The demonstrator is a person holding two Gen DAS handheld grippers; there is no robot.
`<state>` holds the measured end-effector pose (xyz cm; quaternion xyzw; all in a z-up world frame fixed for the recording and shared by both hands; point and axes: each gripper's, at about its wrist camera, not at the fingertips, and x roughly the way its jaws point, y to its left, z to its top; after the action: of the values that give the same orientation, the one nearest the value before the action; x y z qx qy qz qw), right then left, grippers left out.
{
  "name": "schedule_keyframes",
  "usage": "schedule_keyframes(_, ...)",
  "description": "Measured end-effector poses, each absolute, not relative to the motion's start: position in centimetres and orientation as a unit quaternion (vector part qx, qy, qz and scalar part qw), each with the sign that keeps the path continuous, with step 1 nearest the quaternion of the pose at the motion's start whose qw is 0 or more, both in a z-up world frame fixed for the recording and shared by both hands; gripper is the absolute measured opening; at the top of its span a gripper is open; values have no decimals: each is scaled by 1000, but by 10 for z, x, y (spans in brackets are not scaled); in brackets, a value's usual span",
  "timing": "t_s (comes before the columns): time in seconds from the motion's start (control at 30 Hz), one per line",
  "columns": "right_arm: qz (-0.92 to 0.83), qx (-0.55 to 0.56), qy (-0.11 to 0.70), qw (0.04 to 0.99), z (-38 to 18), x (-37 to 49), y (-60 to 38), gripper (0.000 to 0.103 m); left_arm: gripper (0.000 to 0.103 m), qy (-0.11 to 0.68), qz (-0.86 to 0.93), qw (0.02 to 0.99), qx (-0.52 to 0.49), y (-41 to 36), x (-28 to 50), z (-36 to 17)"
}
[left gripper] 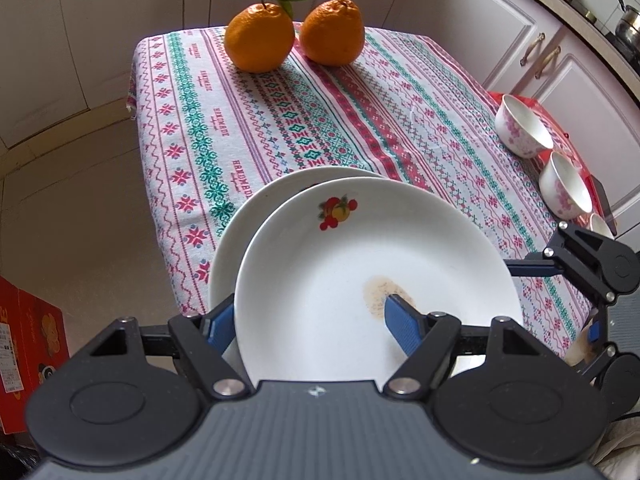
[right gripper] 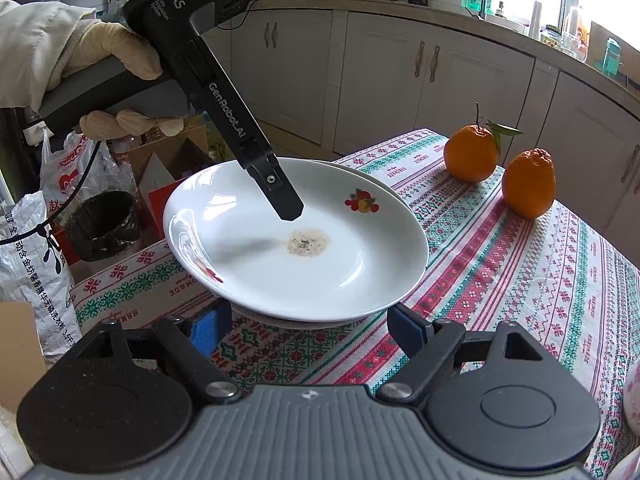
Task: Organize plates and bowls
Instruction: 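Lower the stained plate onto the stack with the left tool, then open the left tool and pull it away from the plate stack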
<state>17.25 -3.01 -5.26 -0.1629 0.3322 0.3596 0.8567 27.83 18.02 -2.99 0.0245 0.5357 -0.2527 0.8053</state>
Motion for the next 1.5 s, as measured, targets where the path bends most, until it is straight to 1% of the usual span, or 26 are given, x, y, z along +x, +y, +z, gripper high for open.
schedule_keyframes(0.5, 361, -157, 330, 858, -57, 177, -27, 89, 76, 523, -238, 818, -10, 194, 278, -20)
schedule_keyframes(0.9, 346, -144, 308, 874, -41, 167, -42, 92, 77, 524, -225, 821, -13, 193, 279, -19)
schedule_keyframes(1.17, 334, -140, 299, 883, -37, 163, -51, 95, 78, 530, -207, 822, 12, 189, 277, -19)
schedule_keyframes(1.27, 330, -138, 298, 885, -37, 161, -55, 98, 79, 524, -204, 826, 25, 186, 275, -16)
schedule_keyframes(1.43, 319, -141, 292, 891, -33, 157, -63, 103, 81, 497, -209, 841, 50, 175, 264, -7)
schedule_keyframes(1.5, 315, -139, 290, 893, -31, 155, -68, 103, 84, 475, -208, 852, 69, 167, 257, 0)
